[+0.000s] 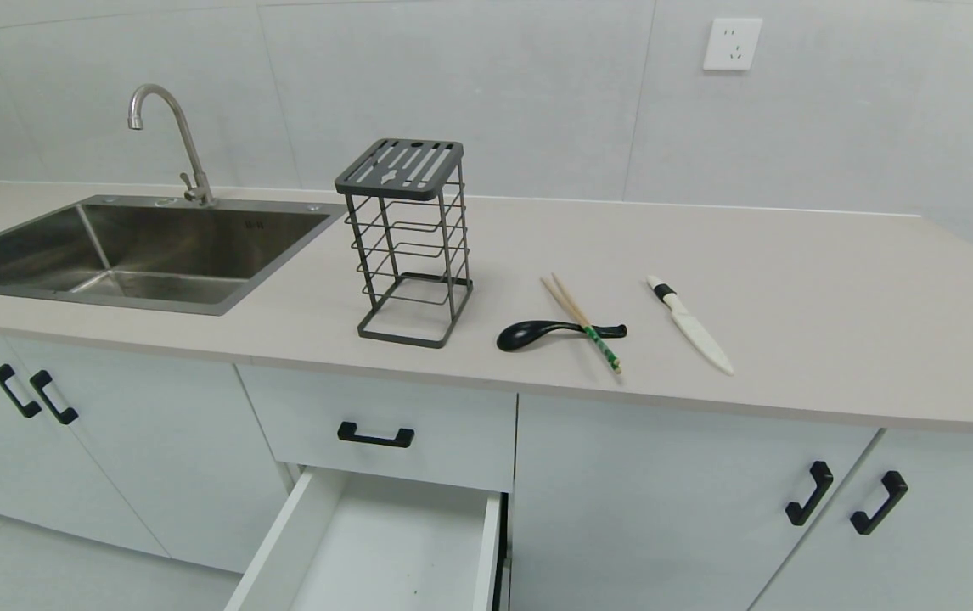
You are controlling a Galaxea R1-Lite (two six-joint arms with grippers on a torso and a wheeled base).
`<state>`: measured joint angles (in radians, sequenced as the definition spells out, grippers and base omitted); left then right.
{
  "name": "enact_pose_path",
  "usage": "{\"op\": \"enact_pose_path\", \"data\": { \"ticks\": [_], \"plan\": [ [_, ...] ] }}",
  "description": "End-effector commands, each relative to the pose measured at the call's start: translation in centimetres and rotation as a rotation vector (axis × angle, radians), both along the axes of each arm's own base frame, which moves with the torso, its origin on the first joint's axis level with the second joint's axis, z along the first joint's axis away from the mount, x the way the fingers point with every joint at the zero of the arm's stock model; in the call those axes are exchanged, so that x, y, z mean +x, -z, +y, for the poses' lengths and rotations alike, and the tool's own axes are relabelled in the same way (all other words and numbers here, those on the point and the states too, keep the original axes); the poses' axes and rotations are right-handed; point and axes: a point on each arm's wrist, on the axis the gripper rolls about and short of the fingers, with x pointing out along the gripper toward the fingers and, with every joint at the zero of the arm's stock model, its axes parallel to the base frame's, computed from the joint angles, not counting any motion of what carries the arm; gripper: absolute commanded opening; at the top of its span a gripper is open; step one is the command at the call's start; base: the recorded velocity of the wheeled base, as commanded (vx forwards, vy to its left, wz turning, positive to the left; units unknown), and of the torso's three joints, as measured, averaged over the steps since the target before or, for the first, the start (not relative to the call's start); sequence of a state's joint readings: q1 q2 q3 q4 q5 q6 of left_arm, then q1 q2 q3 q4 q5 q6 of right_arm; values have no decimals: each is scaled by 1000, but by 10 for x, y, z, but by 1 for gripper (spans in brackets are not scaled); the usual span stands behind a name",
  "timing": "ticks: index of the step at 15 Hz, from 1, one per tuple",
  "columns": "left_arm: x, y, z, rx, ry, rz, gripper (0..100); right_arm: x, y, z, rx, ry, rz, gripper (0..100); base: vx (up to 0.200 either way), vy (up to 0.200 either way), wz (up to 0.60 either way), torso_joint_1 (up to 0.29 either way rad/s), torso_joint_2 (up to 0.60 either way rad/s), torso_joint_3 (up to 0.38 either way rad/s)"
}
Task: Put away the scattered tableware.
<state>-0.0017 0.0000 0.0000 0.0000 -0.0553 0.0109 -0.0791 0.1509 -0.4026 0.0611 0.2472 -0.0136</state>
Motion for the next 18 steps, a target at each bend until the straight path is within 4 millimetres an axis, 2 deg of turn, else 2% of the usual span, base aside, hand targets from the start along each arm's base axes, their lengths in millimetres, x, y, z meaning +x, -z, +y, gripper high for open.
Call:
{"op": "enact_pose_path", "data": {
  "ticks": [1,2,3,4,6,11,15,18],
  "plan": [
    [0,0,0,0,0,2,100,27,-12,-1,4,-25,141,100,0,0,0,0,0,0],
    [0,0,0,0,0,2,100,39,-15,-2,9,-36,191,100,0,0,0,0,0,0],
    [0,0,0,0,0,2,100,41,-16,-2,9,-37,199,100,0,0,0,0,0,0],
    [0,0,0,0,0,2,100,59,-25,-4,11,-63,252,100,0,0,0,0,0,0],
    [0,0,0,0,0,2,100,81,-34,-4,12,-80,312,100,0,0,0,0,0,0],
    [0,0,0,0,0,2,100,111,-36,-2,-50,-119,406,100,0,0,0,0,0,0],
    [0,0,0,0,0,2,100,143,-43,3,-136,-163,470,100,0,0,0,0,0,0],
    [0,0,0,0,0,2,100,175,-52,14,-184,-97,519,100,0,0,0,0,0,0]
  ]
}}
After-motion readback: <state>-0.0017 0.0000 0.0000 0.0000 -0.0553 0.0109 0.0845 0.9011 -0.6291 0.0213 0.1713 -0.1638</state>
